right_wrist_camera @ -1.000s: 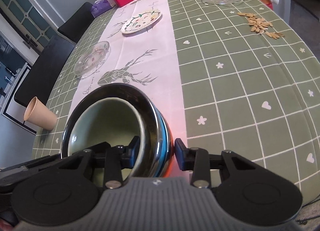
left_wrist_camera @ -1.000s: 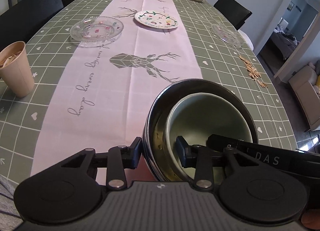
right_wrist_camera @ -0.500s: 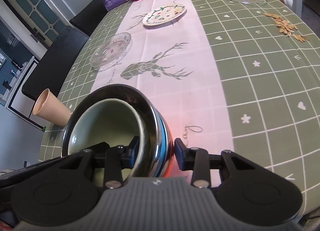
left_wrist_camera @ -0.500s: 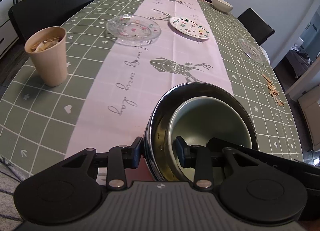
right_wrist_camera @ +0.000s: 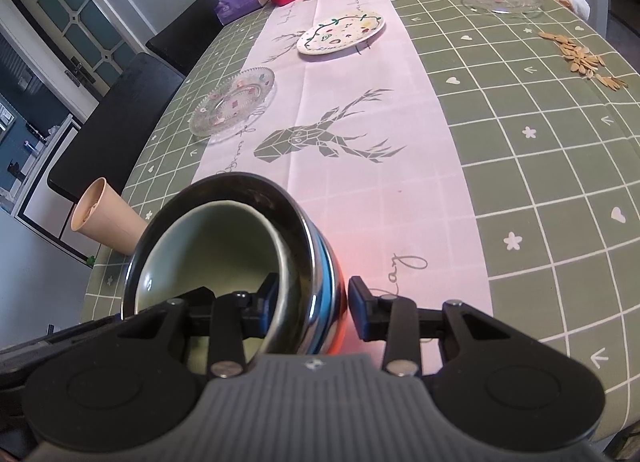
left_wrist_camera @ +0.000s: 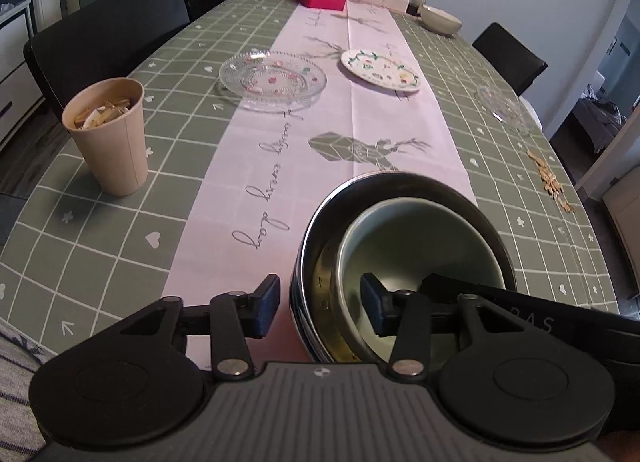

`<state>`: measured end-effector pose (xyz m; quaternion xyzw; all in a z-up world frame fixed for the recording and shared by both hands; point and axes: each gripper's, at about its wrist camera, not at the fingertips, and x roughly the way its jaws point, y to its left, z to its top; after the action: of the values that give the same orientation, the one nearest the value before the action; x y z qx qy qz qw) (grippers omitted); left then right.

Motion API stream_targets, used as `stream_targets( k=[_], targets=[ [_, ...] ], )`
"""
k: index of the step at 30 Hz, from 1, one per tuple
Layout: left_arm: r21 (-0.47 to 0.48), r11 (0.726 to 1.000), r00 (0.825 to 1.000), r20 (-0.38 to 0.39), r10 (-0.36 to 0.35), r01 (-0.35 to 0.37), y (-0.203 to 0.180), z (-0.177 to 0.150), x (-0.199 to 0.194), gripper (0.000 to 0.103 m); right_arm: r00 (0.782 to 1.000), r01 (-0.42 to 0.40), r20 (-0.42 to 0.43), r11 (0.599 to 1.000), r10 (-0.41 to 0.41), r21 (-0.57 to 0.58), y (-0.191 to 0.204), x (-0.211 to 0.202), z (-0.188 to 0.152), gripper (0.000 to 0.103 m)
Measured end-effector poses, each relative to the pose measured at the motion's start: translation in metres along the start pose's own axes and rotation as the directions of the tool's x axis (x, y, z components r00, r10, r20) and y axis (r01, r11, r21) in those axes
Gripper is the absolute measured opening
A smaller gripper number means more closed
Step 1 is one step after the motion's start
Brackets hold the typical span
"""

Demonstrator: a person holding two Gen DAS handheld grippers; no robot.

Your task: Organize plates and bowls

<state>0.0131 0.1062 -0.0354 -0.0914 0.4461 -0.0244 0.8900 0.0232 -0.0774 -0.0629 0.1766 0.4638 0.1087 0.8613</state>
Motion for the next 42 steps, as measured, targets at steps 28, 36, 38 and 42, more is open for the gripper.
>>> stream_targets(
  k=[28,36,38,42],
  targets=[
    [0.047,0.998,0.985,0.173,0.02,-0.029,0.007,0.096,-0.046,0.081,0.948,-0.317,-0.003,0.948,0.317,0.007,-0.01,-0.018,0.101,0.073],
    [0.028,0.999,0.983,0.185,0.018,-0.023,0.031,0.156,0.006,0.081,0.935,-0.348,0.095,0.935,0.341,0.067,-0.023,0.018,0.143,0.07],
    [-0.004,1.0,0.985,0.173,0.021,-0.021,0.041,0.171,0.025,0.081,0.926,-0.369,0.114,0.925,0.359,0.09,-0.028,0.035,0.153,0.068],
    [-0.131,0.991,0.998,0.052,0.02,-0.013,0.065,0.195,0.065,0.081,0.892,-0.451,0.067,0.892,0.448,0.04,-0.026,0.077,0.174,0.068]
  ],
)
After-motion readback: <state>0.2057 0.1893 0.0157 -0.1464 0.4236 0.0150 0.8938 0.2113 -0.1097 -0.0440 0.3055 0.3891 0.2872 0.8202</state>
